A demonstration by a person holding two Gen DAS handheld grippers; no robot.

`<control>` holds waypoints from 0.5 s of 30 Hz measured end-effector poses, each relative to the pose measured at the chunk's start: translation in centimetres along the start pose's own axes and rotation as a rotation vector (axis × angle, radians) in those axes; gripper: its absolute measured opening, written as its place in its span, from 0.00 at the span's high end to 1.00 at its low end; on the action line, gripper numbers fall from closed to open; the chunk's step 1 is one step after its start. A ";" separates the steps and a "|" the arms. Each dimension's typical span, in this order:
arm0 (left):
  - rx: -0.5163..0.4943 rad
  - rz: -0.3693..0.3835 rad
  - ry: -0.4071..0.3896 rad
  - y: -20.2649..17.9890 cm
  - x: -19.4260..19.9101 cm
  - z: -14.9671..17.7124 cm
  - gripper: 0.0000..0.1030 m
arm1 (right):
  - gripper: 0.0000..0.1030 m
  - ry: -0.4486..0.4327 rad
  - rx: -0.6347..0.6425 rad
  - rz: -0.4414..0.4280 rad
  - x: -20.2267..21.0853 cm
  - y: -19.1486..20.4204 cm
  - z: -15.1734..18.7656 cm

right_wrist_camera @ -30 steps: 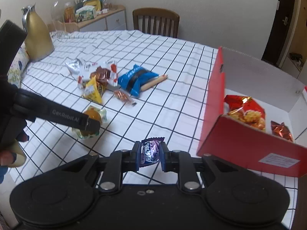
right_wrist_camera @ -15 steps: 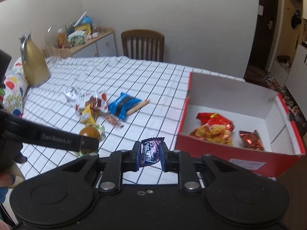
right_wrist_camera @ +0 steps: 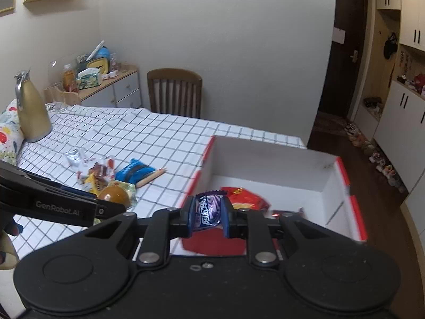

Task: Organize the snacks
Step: 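Carry the purple candy and orange cake over the red shoebox with both grippers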

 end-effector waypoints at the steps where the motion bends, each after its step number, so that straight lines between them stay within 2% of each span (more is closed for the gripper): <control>1: -0.012 0.000 -0.007 -0.6 0.0 -0.4 0.54 | 0.82 -0.004 -0.001 0.006 0.2 -0.6 -0.1; 8: -0.078 0.000 -0.042 -4.3 -1.0 -3.1 0.54 | 0.82 -0.021 -0.031 0.051 0.8 -4.6 -0.2; 15: -0.108 0.000 -0.032 -6.7 -3.7 -5.4 0.54 | 0.82 -0.011 -0.059 0.091 0.2 -8.7 -0.4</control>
Point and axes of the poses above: each gripper's, at about its wrist camera, not at the fingertips, and x roughly against the way its jaws point, y to its left, z to its underside, the point moved 9 cm from there along -x, roughly the way its jaws point, and after that the axes turned 8 degrees about -z, right-handed, at the moved point
